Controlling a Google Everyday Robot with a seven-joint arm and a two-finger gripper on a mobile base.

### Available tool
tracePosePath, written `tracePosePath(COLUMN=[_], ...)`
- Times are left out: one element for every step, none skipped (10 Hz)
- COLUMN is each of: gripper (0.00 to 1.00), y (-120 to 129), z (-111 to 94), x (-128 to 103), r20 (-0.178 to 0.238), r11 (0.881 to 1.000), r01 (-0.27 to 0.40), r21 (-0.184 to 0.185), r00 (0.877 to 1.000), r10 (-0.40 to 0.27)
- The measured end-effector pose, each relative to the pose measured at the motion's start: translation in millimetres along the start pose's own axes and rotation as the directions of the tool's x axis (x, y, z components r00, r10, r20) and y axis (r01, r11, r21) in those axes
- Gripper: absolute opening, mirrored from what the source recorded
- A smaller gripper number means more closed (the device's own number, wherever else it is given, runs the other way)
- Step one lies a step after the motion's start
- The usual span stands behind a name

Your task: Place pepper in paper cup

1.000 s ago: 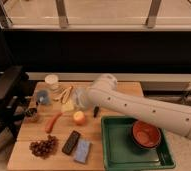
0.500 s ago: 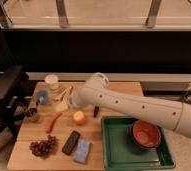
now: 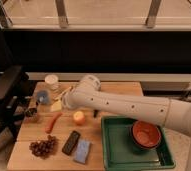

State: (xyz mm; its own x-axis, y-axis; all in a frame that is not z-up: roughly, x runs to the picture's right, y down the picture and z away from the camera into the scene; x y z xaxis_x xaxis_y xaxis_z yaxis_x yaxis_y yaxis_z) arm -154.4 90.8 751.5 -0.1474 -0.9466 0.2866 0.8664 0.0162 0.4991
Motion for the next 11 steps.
tracePosePath(gripper=[0.80, 0.80, 0.80, 0.80, 0.80, 0.80, 0.80, 0.80, 0.80, 0.80, 0.80], y=[-9.5, -13.2, -15.8, -19.7, -21.2, -22.5, -22.4, -22.7, -22.4, -25.3, -26.2], z=[12.1, 20.1, 26.2, 37.7, 48.2, 54.3, 61.9, 67.7, 71.5, 75.9, 81.5], x=[3.6, 5.4, 6.0, 4.0, 0.6, -1.7, -4.9, -7.1, -8.7, -9.3, -11.1], r20=[-0.007, -0.011, -0.011, -0.003, 0.008, 0.016, 0.027, 0.035, 0.040, 0.045, 0.055], r11=[1.000, 0.999, 0.999, 0.998, 0.997, 0.996, 0.995, 0.993, 0.992, 0.992, 0.990], r01=[-0.020, -0.033, -0.042, -0.060, -0.076, -0.084, -0.098, -0.112, -0.123, -0.130, -0.139], r21=[-0.014, -0.026, -0.030, -0.031, -0.030, -0.028, -0.026, -0.022, -0.018, -0.010, -0.004], r00=[1.000, 0.999, 0.999, 0.998, 0.997, 0.996, 0.995, 0.993, 0.992, 0.990, 0.989], r10=[0.020, 0.033, 0.041, 0.060, 0.076, 0.085, 0.098, 0.113, 0.124, 0.130, 0.139])
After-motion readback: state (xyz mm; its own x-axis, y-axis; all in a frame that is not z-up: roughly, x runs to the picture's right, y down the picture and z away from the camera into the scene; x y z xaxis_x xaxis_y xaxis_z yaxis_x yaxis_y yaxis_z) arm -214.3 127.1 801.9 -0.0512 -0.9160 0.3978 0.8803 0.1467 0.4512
